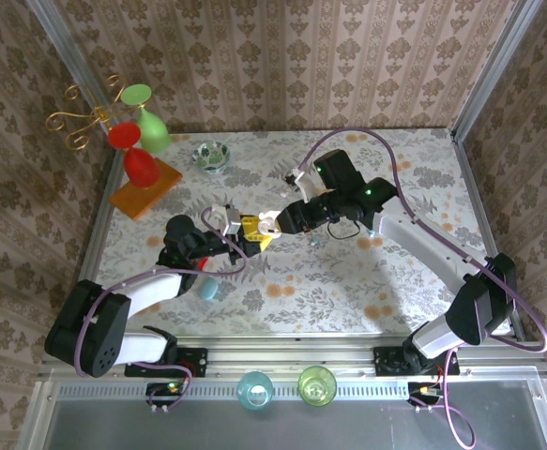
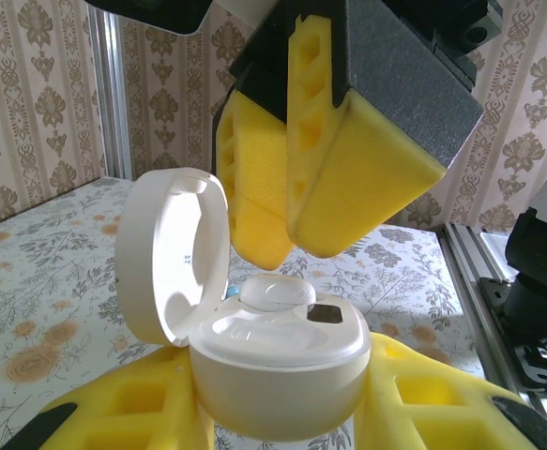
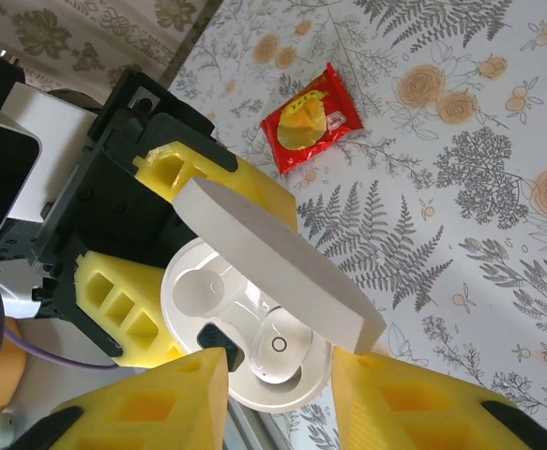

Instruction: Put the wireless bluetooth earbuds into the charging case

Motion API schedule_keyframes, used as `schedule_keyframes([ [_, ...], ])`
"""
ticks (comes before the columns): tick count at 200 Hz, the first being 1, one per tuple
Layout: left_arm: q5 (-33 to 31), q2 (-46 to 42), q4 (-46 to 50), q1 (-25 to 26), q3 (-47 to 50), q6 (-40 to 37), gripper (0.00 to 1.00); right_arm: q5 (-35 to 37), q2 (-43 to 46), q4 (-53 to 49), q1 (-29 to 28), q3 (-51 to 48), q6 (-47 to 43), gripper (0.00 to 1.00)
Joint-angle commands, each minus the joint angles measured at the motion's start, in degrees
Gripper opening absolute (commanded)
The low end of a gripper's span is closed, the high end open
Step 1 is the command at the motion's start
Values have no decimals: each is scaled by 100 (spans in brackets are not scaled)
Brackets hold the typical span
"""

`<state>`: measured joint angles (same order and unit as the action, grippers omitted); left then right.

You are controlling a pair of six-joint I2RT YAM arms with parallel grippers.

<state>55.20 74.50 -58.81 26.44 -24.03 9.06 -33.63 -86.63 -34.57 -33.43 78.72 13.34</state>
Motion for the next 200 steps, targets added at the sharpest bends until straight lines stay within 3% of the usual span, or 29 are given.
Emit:
schedule_keyframes([
  [1,44,-163,-236,-154,-72,-20,16,233,241,34,-15,79,-143,40],
  [52,21,-298,-309,-356,121,-17,15,247,1332,1349,273,-818,31,50],
  [80,9,-506,-207,-419,179,-34,15,1051,1289,1669,545,-1062,412,51],
  [137,-60,-920,162,-420,267,-140,16,2502,-807,1360,600,-107,6,50],
  [200,-170,-1205,527,-394,399,-283,16,3645,-3436,0,397,2279,-1352,43],
])
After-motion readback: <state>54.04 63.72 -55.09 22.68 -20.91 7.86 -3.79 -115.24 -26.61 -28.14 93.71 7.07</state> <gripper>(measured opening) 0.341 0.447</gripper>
